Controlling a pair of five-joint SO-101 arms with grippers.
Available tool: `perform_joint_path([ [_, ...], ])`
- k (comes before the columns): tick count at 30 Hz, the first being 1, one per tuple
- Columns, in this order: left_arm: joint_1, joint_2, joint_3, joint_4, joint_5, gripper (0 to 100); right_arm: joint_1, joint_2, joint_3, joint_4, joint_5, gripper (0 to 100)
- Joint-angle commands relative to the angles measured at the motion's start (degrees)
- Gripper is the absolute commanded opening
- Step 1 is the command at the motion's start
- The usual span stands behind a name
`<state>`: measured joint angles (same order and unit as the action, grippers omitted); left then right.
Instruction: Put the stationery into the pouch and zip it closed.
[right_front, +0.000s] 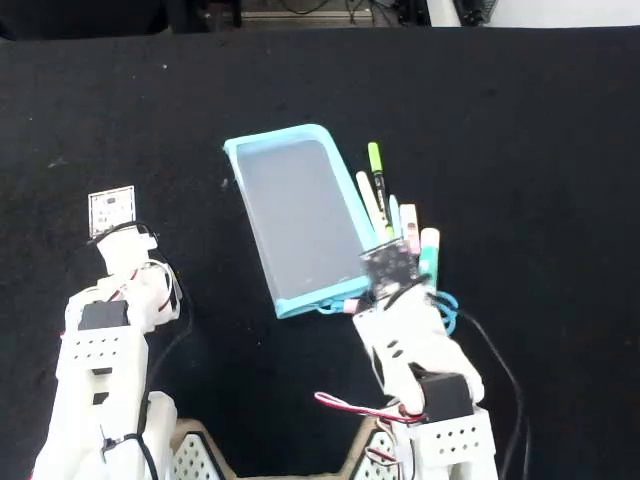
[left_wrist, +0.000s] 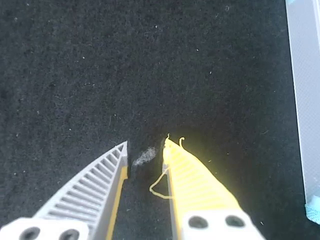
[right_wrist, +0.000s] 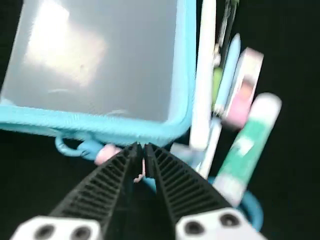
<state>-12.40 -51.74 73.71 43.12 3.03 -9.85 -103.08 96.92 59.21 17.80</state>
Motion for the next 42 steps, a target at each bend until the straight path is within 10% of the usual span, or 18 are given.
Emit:
perform_joint_path([
  [1,0.0,0.1,-2.9,-0.2,-1.0,12,-0.4,-4.3,-3.2,-4.7,12.1,1.2],
  [15,0.1,0.0,-2.9,-0.2,-1.0,12,-4.2,-2.0,-22.9,9.6,12.5,11.3],
  [26,0.1,0.1,-2.9,-0.2,-1.1,12,-9.3,27.2,-29.9,11.5,12.4,16.2],
  [42,0.0,0.2,-2.9,-0.2,-1.1,12,-14.9,52.5,-22.5,-8.3,17.4,16.6],
])
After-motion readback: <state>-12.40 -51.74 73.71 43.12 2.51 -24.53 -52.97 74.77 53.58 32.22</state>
